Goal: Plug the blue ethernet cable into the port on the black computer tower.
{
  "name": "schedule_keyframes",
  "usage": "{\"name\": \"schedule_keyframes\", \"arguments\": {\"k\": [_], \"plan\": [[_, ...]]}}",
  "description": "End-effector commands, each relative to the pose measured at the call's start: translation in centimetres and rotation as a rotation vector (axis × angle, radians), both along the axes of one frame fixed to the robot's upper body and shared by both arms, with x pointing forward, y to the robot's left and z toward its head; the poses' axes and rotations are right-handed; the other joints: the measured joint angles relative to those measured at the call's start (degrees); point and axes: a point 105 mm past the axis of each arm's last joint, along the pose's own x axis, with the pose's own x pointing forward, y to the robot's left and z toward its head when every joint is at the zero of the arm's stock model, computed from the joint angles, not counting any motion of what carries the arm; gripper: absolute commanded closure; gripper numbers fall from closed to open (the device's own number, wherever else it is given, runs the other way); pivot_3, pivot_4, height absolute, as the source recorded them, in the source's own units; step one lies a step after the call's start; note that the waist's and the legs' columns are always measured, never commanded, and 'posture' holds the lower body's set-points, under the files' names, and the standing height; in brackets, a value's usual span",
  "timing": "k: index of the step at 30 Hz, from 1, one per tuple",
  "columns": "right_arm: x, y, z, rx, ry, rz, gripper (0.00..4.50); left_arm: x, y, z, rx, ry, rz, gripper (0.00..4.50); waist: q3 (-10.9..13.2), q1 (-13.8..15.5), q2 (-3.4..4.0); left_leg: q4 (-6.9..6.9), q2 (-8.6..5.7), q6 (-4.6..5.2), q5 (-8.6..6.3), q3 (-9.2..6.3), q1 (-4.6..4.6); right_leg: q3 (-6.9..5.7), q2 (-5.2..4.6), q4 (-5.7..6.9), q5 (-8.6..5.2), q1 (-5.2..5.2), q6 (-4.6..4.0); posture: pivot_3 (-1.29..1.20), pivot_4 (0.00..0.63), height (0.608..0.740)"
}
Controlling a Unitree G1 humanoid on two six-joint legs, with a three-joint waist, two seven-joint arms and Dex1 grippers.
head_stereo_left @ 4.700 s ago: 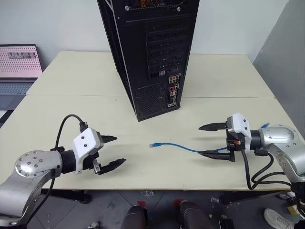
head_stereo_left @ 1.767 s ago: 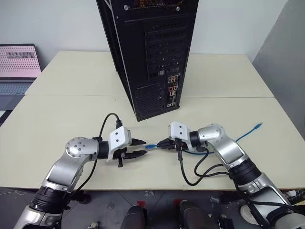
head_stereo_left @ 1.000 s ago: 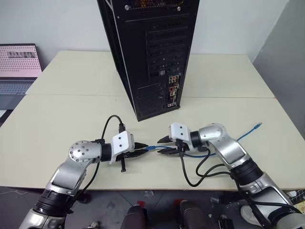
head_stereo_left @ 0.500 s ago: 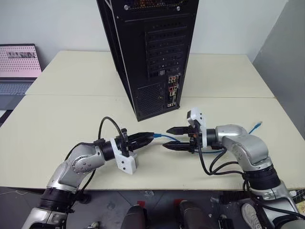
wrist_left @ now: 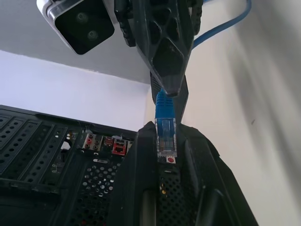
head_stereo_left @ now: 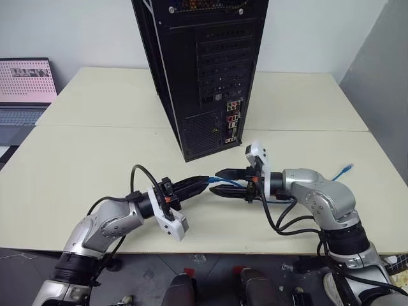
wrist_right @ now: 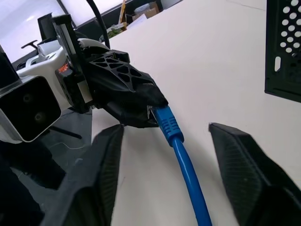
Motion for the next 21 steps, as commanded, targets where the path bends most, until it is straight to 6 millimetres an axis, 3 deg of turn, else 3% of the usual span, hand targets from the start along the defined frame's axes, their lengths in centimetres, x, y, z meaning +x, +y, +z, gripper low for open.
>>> {"name": "schedule_keyframes", "arguments": {"k": [1,10,19,21], "plan": [[0.01,0.33,1.61,0.041,-0.049,0.02,2.47,-0.18,0.02,0.84,-0.023,-0.036,-0.002,4.24,0.0,0.0,0.0,0.01,0.0,0.0,0.0,-0.03,-0.03,-0.06,0.0,0.0,0.0,0.0,0.0,0.0,0.15,0.74],[0.34,0.55,1.88,0.047,-0.049,0.023,4.49,-0.81,-0.36,0.36,-0.027,-0.023,-0.012,4.24,0.0,0.0,0.01,0.01,0.0,0.0,0.0,-0.15,-0.07,-0.23,-0.02,-0.01,0.0,0.0,-0.01,0.0,0.15,0.74],[0.49,0.51,2.07,0.048,-0.046,0.03,4.5,-0.61,-0.24,0.5,-0.034,-0.033,0.002,4.24,0.0,0.0,0.01,0.01,-0.01,0.0,0.0,-0.17,-0.09,-0.25,-0.04,-0.01,0.0,0.01,-0.01,0.0,0.15,0.74],[0.16,0.48,2.39,0.071,-0.029,0.057,3.91,-0.62,-0.18,0.46,-0.031,-0.033,0.004,4.24,0.0,0.0,0.01,0.01,-0.01,0.0,0.0,-0.17,-0.09,-0.27,-0.04,-0.01,0.0,0.01,-0.01,0.0,0.15,0.74]]}}
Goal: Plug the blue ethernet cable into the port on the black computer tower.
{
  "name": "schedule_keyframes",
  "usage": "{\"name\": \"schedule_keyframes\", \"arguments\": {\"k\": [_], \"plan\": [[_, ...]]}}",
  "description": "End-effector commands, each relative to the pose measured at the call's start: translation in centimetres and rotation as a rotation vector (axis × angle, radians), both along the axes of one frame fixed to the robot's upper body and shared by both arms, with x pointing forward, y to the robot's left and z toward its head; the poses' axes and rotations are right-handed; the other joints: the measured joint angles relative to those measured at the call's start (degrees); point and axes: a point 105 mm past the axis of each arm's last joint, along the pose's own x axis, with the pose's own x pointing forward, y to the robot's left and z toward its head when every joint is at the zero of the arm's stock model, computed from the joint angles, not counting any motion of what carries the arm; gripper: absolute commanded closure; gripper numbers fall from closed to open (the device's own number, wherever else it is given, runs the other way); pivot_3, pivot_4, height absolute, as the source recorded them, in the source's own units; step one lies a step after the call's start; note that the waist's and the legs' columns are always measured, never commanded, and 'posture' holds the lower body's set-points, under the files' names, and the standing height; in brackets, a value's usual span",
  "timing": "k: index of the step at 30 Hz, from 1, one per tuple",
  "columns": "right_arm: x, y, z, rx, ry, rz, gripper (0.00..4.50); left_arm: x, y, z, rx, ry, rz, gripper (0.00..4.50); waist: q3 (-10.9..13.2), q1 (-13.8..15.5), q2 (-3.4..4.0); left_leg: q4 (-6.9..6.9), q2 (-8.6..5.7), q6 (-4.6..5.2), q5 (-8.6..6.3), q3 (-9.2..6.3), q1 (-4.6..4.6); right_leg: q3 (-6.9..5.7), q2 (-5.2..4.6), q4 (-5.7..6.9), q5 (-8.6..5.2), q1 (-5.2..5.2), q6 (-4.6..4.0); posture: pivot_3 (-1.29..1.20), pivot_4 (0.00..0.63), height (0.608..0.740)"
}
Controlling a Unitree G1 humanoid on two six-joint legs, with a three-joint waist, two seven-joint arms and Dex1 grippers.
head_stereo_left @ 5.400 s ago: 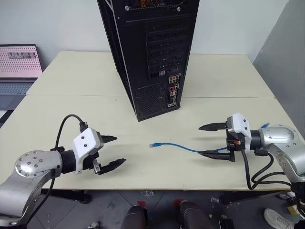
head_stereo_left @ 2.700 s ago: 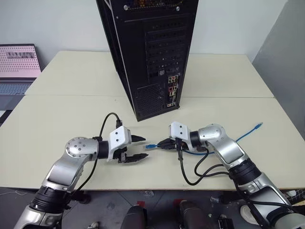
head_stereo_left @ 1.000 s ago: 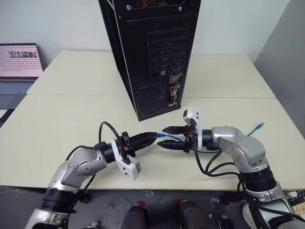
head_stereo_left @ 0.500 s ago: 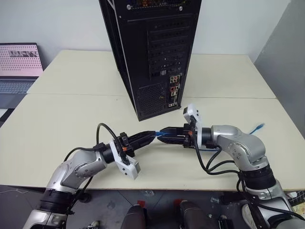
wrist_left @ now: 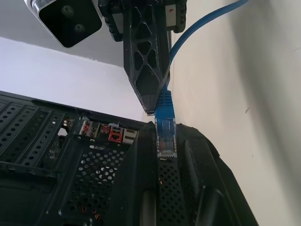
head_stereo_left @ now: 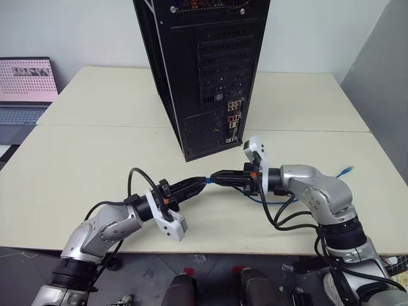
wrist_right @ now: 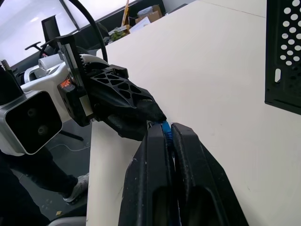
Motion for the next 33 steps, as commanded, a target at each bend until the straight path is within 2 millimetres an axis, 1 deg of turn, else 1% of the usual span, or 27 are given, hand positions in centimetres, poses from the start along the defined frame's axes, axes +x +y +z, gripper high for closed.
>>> {"name": "schedule_keyframes", "arguments": {"k": [1,3,4,7,9,15,20,22,23,27,33], "plan": [[-0.5,0.0,2.0,0.066,-0.027,0.054,3.72,-0.6,-0.5,0.9,-0.003,-0.049,-0.037,4.24,0.0,0.0,0.0,0.0,0.0,0.0,0.0,0.0,0.0,0.0,0.0,0.0,0.0,0.0,0.0,0.0,0.15,0.74],[-0.5,0.0,2.1,0.07,-0.025,0.052,3.34,-0.6,-0.6,0.9,-0.004,-0.047,-0.036,4.24,0.0,0.0,0.0,0.0,0.0,0.0,0.0,0.0,0.0,0.0,0.0,0.0,0.0,0.0,0.0,0.0,0.15,0.74],[-0.5,-0.1,2.1,0.068,-0.017,0.05,3.0,-0.6,-0.6,0.9,-0.002,-0.048,-0.037,4.24,0.0,0.0,0.0,0.0,0.0,0.0,0.0,0.0,0.0,0.0,-0.01,0.0,0.0,0.0,0.0,0.0,0.15,0.74],[-0.3,-0.2,1.7,0.048,0.003,0.033,2.37,-0.6,-0.6,0.9,-0.002,-0.049,-0.04,4.24,0.0,0.0,0.0,0.0,0.0,0.0,0.0,-0.01,0.0,0.0,-0.01,0.0,0.0,0.0,0.0,0.0,0.15,0.74],[-0.2,-0.3,1.3,0.034,0.019,0.023,2.07,-0.6,-0.7,0.9,-0.003,-0.051,-0.042,4.24,0.0,0.0,0.0,0.0,0.0,0.0,0.0,-0.01,0.0,0.0,-0.03,0.0,0.0,0.0,0.0,0.0,0.15,0.74],[0.1,-0.3,0.6,0.02,0.057,0.006,2.04,-0.6,-0.7,1.1,-0.008,-0.056,-0.042,4.24,0.0,0.0,0.0,0.0,0.0,0.0,0.0,0.0,-0.01,-0.01,-0.08,0.0,0.0,0.0,0.0,0.0,0.15,0.74],[0.3,-0.3,0.7,0.032,0.068,-0.001,2.04,-0.5,-0.7,1.1,-0.008,-0.058,-0.039,4.24,0.0,0.0,0.0,0.0,0.0,0.0,0.0,0.0,-0.01,-0.01,-0.08,0.0,0.0,0.0,0.0,0.0,0.15,0.74],[0.4,-0.3,0.8,0.033,0.064,-0.004,2.4,-0.5,-0.7,1.1,-0.008,-0.058,-0.038,4.24,0.0,0.0,0.0,0.0,0.0,0.0,0.0,-0.01,-0.01,-0.01,-0.08,0.0,0.0,0.0,0.0,0.0,0.15,0.74],[0.4,-0.3,0.8,0.034,0.063,-0.005,2.42,-0.5,-0.7,1.1,-0.009,-0.058,-0.036,4.24,0.0,0.0,0.0,0.0,-0.01,0.0,0.0,-0.01,-0.01,-0.01,-0.08,0.0,0.0,0.0,0.0,0.0,0.15,0.74],[0.5,-0.3,0.8,0.031,0.059,-0.008,3.37,-0.6,-0.9,1.1,-0.012,-0.059,-0.038,4.24,0.0,0.0,0.0,0.0,0.0,0.0,0.0,-0.01,-0.01,-0.01,-0.08,0.0,0.0,0.0,0.0,0.0,0.15,0.74],[0.7,-0.3,0.9,0.033,0.059,-0.014,4.49,-0.5,-0.9,1.0,-0.015,-0.059,-0.036,4.24,0.0,0.0,0.0,0.0,-0.01,0.0,0.0,-0.02,-0.01,-0.03,-0.08,0.0,0.0,0.0,0.0,0.0,0.15,0.74]]}}
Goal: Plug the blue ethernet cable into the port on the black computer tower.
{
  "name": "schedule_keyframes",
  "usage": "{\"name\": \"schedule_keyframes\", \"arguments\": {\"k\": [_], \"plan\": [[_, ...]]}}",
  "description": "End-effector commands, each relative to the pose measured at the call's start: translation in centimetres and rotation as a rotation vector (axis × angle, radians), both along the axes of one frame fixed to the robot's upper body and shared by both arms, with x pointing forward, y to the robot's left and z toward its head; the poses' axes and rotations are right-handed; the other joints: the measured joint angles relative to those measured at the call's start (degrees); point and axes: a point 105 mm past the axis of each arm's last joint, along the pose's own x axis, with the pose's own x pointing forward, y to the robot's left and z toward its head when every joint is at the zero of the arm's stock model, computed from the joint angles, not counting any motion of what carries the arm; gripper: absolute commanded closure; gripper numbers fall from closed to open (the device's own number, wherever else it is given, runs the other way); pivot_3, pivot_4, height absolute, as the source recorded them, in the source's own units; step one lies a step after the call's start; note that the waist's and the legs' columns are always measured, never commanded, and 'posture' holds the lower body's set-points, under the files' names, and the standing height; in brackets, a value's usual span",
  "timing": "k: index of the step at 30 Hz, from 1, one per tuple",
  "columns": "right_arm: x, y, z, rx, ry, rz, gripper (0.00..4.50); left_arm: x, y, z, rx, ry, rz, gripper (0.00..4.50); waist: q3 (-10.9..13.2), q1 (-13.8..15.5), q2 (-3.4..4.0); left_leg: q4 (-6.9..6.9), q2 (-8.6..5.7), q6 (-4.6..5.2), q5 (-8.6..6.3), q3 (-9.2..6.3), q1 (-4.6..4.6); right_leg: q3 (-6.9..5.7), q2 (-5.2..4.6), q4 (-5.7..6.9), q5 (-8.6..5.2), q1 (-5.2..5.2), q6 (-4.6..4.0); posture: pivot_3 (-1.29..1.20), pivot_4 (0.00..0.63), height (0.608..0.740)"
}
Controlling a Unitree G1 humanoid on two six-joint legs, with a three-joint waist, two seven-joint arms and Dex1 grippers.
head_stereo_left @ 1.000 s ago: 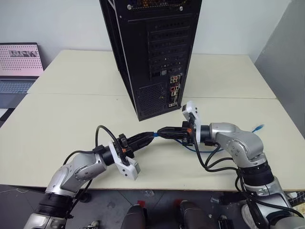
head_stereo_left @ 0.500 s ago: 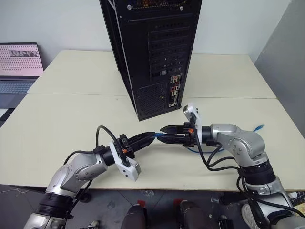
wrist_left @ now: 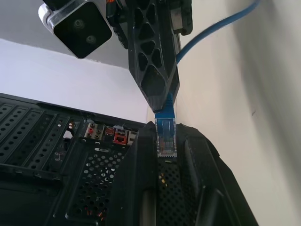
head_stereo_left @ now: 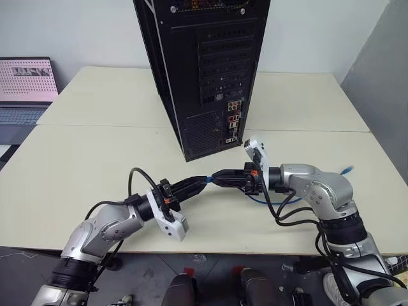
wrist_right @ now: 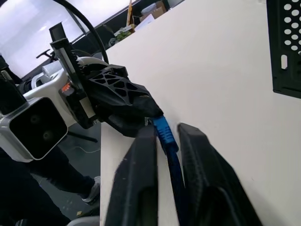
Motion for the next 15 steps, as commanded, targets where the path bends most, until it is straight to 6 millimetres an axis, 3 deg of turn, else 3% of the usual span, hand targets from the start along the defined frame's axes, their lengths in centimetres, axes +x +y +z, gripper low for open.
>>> {"name": "schedule_keyframes", "arguments": {"k": [1,12,15], "plan": [[0.5,-0.13,1.08,0.022,-0.04,-0.018,4.5,-0.49,-0.72,0.91,-0.025,-0.041,-0.038,4.24,0.0,0.0,0.0,0.0,0.0,0.0,0.0,0.0,0.0,0.0,0.0,0.0,0.0,0.0,0.0,0.0,0.15,0.74],[0.57,-0.22,1.13,0.023,-0.025,-0.009,4.5,-0.02,-0.56,0.32,-0.028,-0.005,-0.013,4.24,0.0,0.0,0.0,0.0,0.0,0.0,0.0,0.0,0.0,0.0,0.0,0.0,0.0,0.0,0.0,0.0,0.15,0.74],[0.59,-0.24,1.17,0.024,-0.024,-0.007,4.5,0.34,-0.35,0.04,-0.05,0.051,0.011,3.44,0.0,0.0,0.0,0.0,0.0,0.0,0.0,0.0,0.0,0.0,0.0,0.0,0.0,0.0,0.0,0.0,0.15,0.74]]}}
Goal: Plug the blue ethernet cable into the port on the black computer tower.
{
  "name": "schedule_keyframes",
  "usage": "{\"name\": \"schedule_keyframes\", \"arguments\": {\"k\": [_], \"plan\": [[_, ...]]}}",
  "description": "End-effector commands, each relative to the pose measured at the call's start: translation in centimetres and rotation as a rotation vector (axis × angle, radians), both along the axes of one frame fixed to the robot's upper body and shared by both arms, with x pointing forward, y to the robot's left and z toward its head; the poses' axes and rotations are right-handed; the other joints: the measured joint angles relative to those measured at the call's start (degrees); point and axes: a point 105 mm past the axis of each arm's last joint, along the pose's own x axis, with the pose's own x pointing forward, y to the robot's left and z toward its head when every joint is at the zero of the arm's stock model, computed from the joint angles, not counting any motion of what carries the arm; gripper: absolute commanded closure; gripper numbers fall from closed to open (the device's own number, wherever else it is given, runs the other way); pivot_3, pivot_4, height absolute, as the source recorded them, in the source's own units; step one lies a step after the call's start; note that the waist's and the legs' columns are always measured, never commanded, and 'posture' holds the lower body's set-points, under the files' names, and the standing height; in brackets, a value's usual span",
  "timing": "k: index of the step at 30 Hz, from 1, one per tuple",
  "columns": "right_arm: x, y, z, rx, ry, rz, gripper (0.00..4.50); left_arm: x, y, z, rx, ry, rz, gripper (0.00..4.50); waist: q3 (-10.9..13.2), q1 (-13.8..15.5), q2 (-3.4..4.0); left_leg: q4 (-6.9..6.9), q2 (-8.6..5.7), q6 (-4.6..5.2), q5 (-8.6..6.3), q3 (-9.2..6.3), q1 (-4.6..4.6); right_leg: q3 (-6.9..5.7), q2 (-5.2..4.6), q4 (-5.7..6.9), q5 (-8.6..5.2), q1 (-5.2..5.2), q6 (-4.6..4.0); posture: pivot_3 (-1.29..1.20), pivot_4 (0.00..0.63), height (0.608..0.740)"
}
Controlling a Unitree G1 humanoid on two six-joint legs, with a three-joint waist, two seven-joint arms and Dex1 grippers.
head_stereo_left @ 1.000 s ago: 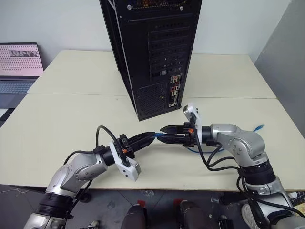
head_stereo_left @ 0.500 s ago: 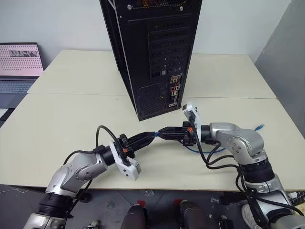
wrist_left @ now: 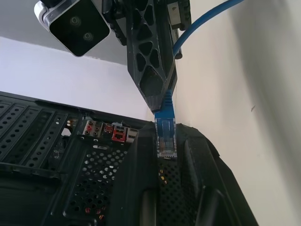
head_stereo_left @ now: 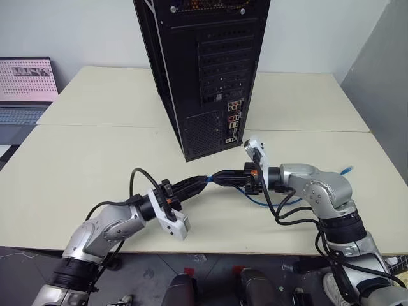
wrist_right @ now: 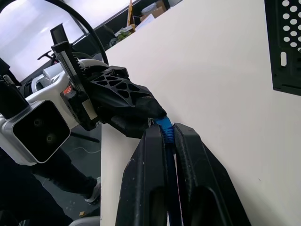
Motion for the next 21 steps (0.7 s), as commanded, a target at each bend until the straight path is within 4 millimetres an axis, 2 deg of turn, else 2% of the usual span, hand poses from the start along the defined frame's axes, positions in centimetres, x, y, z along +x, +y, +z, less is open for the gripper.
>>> {"name": "schedule_keyframes", "arguments": {"k": [1,7,13,17,21], "plan": [[0.2,-0.1,1.4,0.025,-0.047,0.002,4.5,0.1,-0.1,0.3,-0.041,0.044,0.004,3.28,0.0,0.0,0.0,0.0,0.0,0.0,0.0,0.0,0.0,0.0,0.0,0.0,0.0,0.0,0.0,0.0,0.15,0.74],[0.4,-0.4,1.6,0.029,-0.054,-0.011,4.5,0.0,0.6,-0.2,-0.125,0.2,0.047,1.94,0.0,-0.1,0.0,0.0,0.02,0.0,0.0,0.0,0.0,0.0,0.0,0.01,0.0,0.0,0.0,0.0,0.15,0.74],[2.0,-1.6,2.7,0.055,-0.153,-0.186,4.5,0.3,2.4,-0.8,-0.399,0.576,0.204,0.78,0.0,-0.1,0.0,0.0,0.02,0.0,0.0,-0.03,0.0,-0.01,0.0,0.0,0.0,0.0,0.0,0.0,0.15,0.74],[2.4,-2.8,3.7,0.049,-0.276,-0.305,4.5,1.3,2.5,0.5,-0.617,0.737,0.298,0.78,0.0,0.1,0.0,0.04,-0.01,0.0,0.0,-0.13,-0.06,-0.08,0.06,0.0,-0.01,0.0,0.01,0.0,0.15,0.74],[3.3,-3.7,4.5,0.008,-0.439,-0.515,4.5,3.0,2.5,2.7,-0.732,0.723,0.38,0.78,0.0,0.1,-0.01,0.07,-0.05,-0.01,0.0,-0.2,-0.07,-0.11,0.08,0.0,-0.01,0.05,0.02,0.0,0.15,0.74]]}}
